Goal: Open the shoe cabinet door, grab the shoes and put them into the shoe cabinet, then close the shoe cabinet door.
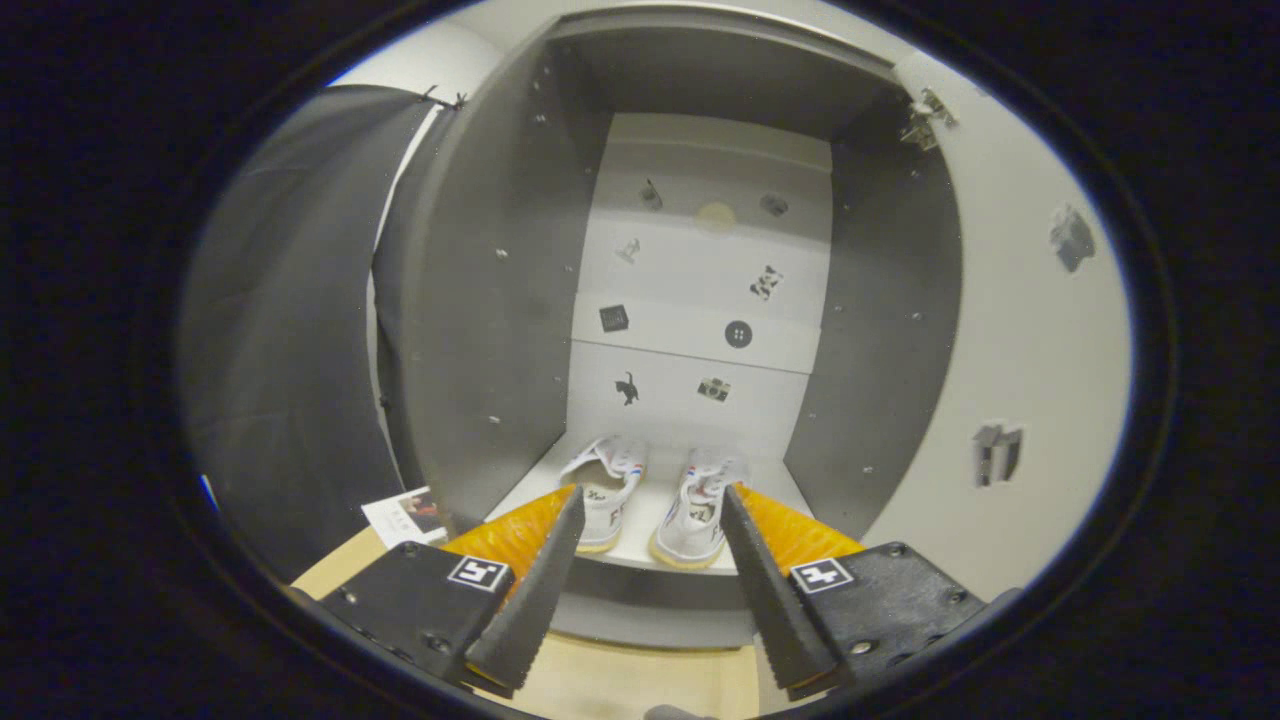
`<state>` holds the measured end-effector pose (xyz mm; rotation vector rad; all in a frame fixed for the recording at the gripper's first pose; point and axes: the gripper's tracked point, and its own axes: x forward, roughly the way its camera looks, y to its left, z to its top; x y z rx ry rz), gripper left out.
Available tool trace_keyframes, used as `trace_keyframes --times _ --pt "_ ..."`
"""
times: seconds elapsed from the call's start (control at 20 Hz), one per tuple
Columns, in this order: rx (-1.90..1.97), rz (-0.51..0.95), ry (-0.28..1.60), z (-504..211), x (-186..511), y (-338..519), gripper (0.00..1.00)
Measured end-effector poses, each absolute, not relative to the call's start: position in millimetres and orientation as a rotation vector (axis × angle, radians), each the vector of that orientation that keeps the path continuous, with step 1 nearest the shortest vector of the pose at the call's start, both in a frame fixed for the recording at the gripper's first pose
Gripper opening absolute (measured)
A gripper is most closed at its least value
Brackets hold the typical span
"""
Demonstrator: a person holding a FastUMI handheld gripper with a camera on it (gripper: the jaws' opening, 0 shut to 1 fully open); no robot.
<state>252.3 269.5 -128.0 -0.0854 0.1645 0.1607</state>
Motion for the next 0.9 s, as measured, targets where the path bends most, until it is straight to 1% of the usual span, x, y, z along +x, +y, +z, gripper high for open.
trace_keyframes --times 0.05,0.1,0.3,0.55,0.8,0.9 --pt "-0.079 0.165 0.156 -122.0 233.4 271.1 0.93" --pt "-0.072 0.167 0.147 -117.5 216.4 272.0 1.00" --pt "-0.016 0.186 0.116 -96.7 139.6 269.7 1.00" --pt "0.015 0.179 0.059 -69.2 48.9 231.5 1.00" --pt "0.050 0.082 0.000 -49.7 -18.9 147.8 1.00" --pt "0.044 0.015 0.014 -62.2 -39.0 104.3 1.00"
